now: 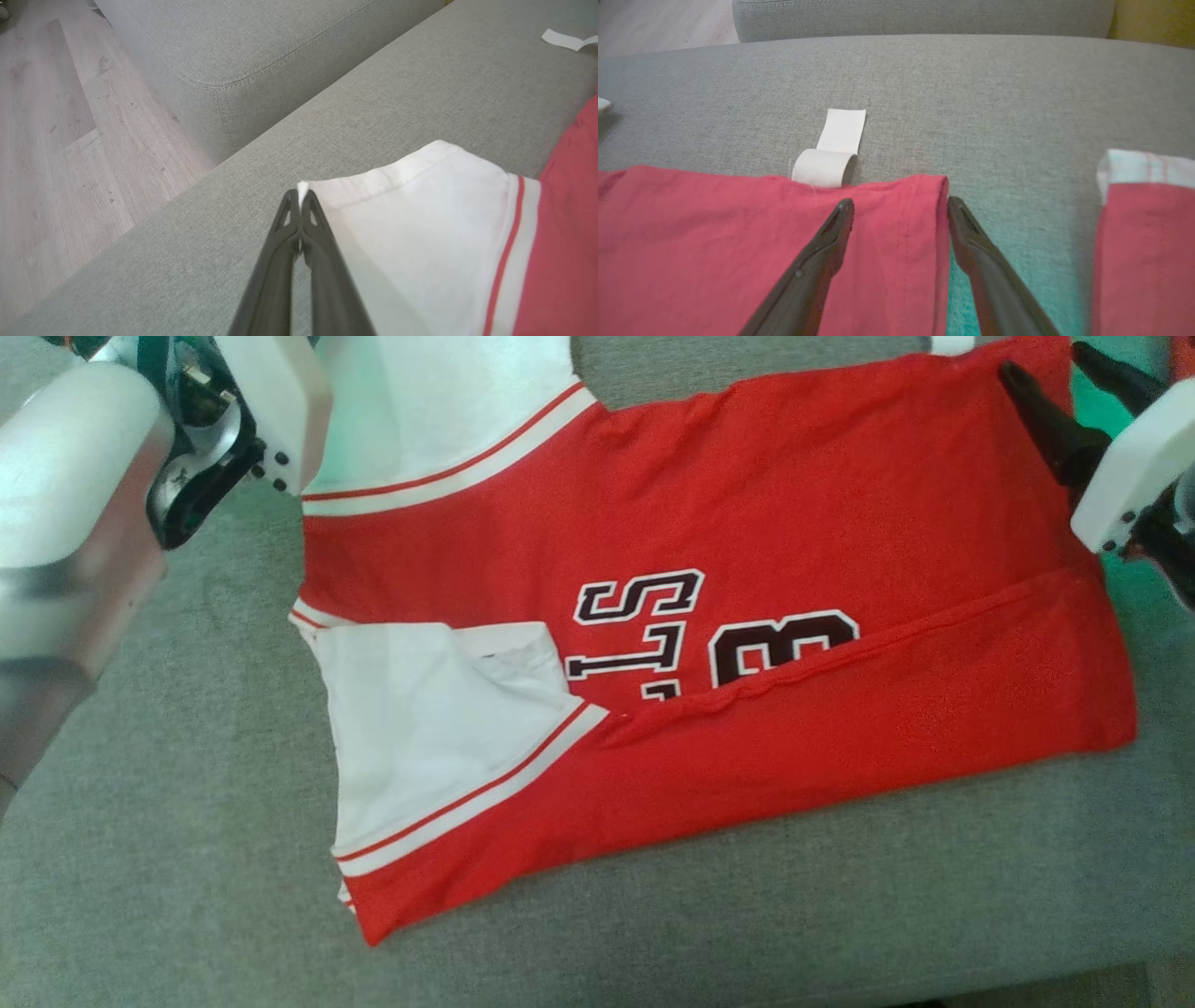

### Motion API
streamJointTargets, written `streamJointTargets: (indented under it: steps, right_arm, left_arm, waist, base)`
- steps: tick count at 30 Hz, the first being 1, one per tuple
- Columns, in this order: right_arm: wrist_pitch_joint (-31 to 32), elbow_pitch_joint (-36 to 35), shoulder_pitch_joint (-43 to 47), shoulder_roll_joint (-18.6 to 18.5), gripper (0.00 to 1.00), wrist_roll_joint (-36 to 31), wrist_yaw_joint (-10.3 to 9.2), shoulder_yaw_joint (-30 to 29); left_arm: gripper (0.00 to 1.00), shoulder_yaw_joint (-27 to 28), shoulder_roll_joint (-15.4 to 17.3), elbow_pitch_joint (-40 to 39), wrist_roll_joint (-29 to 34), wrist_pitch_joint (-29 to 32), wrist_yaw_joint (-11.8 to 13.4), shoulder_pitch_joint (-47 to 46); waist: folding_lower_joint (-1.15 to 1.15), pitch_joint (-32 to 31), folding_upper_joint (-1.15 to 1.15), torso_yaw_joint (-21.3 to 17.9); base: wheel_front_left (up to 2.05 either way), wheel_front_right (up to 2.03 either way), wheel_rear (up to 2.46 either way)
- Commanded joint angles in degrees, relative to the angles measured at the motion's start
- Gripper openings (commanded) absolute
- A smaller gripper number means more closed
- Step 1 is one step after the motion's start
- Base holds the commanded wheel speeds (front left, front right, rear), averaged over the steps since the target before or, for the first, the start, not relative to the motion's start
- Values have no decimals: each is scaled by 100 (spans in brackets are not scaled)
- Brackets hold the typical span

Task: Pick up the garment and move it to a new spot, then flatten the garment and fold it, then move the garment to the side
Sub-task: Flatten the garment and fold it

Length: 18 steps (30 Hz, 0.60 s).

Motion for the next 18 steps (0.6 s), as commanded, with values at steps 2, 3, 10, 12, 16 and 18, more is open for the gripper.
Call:
streamJointTargets:
  steps: [2, 3, 10, 12, 16, 18]
  right_arm:
    - [-19, 77, -137, -54, 100, 81, -4, 98]
    - [-40, 153, -213, -42, 100, 113, -4, 155]
    - [-236, 566, -551, -78, 25, 242, -4, 533]
    - [-351, 695, -637, -66, 0, 236, -4, 613]
    - [-563, 856, -785, -46, 0, 318, -4, 737]
    - [-763, 929, -879, -49, 0, 351, -4, 758]
  left_arm:
    - [0, 95, 143, -82, -65, -98, 10, -422]
    - [0, 45, 137, -79, -93, -127, 10, -449]
    - [0, -257, 83, 28, -256, -319, 10, -609]
    - [0, -333, 76, 76, -301, -366, 10, -644]
    - [0, -464, 85, 159, -312, -560, 10, -748]
    - [0, -522, 101, 209, -225, -773, 10, -827]
  waist:
    - [0, 38, 0, 72]
    - [0, 47, 0, 92]
    - [0, 70, 0, 192]
    - [0, 65, 0, 203]
    - [0, 50, 0, 219]
    - [0, 30, 0, 220]
  base:
    - [0, 0, 0]
    - [0, 0, 0]
    - [0, 0, 0]
    - [0, 0, 0]
    - [0, 0, 0]
    - [0, 0, 0]
